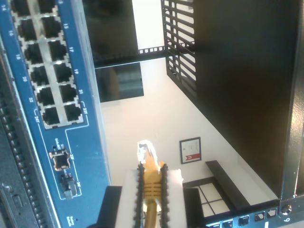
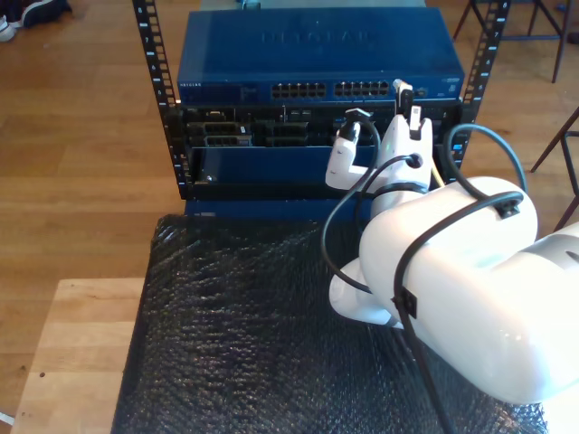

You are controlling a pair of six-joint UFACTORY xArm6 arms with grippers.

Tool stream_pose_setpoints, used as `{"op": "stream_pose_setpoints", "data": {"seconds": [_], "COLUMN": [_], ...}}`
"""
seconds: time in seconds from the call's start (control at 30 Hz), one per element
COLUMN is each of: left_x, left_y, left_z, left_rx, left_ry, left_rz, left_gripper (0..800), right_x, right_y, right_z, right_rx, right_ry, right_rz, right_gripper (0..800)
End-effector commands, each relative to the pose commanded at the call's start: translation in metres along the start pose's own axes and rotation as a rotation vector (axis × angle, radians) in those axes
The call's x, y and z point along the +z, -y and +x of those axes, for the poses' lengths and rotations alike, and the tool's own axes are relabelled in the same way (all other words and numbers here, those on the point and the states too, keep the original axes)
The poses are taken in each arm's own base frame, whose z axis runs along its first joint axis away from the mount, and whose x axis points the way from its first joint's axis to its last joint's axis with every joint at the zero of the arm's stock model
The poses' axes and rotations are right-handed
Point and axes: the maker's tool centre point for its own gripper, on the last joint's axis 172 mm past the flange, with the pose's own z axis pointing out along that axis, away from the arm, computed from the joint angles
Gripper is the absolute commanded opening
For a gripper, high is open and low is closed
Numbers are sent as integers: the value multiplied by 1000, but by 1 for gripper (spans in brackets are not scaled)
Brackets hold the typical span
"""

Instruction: Grab the cable and plug it in

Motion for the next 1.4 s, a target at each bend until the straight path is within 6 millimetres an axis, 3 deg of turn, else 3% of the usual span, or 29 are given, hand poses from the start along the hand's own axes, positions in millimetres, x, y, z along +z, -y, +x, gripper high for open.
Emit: {"op": "stream_pose_setpoints", "data": {"seconds": [0.43, 1.0, 1.4], "left_x": [0, 0, 0], "left_y": [0, 0, 0], "left_z": [0, 0, 0], "left_rx": [0, 0, 0], "left_ry": [0, 0, 2], "left_rz": [0, 0, 0], "left_gripper": [800, 800, 800], "right_x": [-2, 18, 19], "right_y": [19, 30, 37], "right_z": [-2, 12, 12], "right_rx": [-14, 24, 25], "right_ry": [26, 28, 29], "right_rz": [58, 73, 82], "right_gripper": [0, 0, 0]}}
